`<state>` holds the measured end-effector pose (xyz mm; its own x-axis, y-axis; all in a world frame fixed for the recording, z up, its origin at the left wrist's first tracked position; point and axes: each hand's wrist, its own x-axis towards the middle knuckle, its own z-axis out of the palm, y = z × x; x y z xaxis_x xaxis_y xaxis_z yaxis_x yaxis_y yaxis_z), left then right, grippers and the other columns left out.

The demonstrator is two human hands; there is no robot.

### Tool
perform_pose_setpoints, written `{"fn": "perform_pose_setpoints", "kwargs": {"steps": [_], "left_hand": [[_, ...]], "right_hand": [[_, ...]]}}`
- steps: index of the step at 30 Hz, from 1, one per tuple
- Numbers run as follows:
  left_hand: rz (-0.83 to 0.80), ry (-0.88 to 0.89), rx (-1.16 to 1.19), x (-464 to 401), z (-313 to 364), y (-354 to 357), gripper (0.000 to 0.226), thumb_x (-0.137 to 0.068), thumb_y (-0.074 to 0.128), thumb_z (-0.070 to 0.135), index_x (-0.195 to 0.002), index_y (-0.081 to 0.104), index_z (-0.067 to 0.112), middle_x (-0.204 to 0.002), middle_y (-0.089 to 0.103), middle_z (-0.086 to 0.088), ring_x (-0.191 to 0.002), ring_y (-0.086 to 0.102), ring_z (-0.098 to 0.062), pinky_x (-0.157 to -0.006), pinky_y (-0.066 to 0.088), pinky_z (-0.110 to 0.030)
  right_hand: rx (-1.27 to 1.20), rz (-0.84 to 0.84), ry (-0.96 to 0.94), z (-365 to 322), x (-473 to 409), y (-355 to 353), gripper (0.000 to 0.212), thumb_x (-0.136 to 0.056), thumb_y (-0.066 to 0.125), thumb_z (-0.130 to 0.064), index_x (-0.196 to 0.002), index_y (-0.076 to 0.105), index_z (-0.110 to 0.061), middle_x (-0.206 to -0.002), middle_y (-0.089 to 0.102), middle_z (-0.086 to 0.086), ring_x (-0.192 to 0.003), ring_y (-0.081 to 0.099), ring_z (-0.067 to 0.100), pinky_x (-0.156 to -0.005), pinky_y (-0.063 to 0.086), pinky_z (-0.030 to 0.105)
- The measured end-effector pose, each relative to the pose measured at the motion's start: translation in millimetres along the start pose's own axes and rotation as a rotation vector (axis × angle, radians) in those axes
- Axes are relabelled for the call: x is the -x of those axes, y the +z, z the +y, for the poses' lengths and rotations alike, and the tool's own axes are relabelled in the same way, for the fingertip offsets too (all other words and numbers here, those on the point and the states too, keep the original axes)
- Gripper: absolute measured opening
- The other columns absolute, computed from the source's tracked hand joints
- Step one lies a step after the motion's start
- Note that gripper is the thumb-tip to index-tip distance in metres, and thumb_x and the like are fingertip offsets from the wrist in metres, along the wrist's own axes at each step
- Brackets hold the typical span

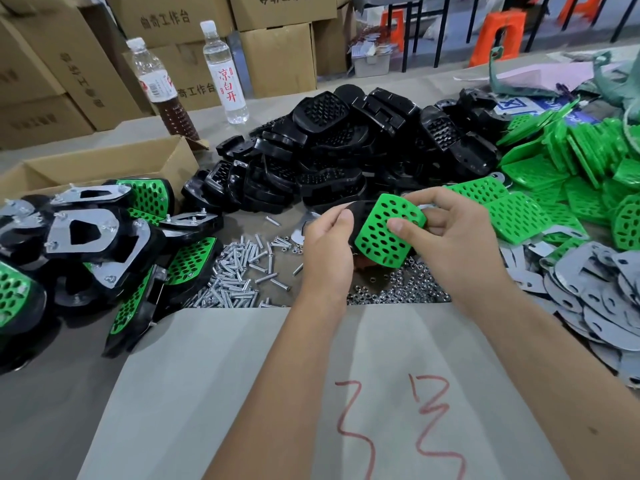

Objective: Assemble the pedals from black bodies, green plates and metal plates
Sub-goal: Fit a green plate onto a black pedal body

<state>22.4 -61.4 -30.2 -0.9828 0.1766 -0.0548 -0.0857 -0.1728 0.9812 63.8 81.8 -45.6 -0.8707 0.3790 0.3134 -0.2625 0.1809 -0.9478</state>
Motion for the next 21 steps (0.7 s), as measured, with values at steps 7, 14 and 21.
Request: {"fn": "perform_pose_setpoints", "kwargs": {"steps": [7, 14, 21], "left_hand": [[0.021, -0.018, 0.031, -1.3, -1.7, 0.8, 0.033, -0.112, 0.042, 0.014, -0.103, 0.073, 0.012, -0.092, 0.077, -0.008, -0.075, 0.074, -0.02, -0.052, 0.058, -0.03], [0.035, -0.029, 0.068, -0.7, -1.8, 1.7, 0.029, -0.111, 0.04, 0.01, -0.11, 0.069, 0.005, -0.104, 0.073, -0.016, -0.08, 0.073, -0.027, -0.059, 0.065, -0.043], [0.003, -0.023, 0.009, -0.6, -4.1, 0.3, 0.016, -0.102, 0.059, 0.005, -0.116, 0.067, 0.003, -0.115, 0.071, -0.022, -0.1, 0.074, -0.04, -0.074, 0.065, -0.055]], "right_hand": [[0.013, 0.251, 0.099, 3.3, 0.0, 3.5, 0.028, -0.086, 0.085, -0.025, -0.089, 0.062, -0.01, -0.072, 0.073, 0.004, -0.042, 0.062, 0.018, -0.038, 0.047, 0.025], [0.23, 0.236, 0.12, 2.9, -1.0, 6.4, 0.04, -0.08, 0.087, -0.043, -0.08, 0.059, -0.016, -0.069, 0.068, 0.011, -0.057, 0.068, 0.034, -0.051, 0.055, 0.045], [0.417, 0.247, 0.084, 1.5, -0.7, 7.0, 0.049, -0.078, 0.086, -0.052, -0.077, 0.056, -0.013, -0.067, 0.063, 0.009, -0.063, 0.064, 0.028, -0.063, 0.054, 0.035]]}}
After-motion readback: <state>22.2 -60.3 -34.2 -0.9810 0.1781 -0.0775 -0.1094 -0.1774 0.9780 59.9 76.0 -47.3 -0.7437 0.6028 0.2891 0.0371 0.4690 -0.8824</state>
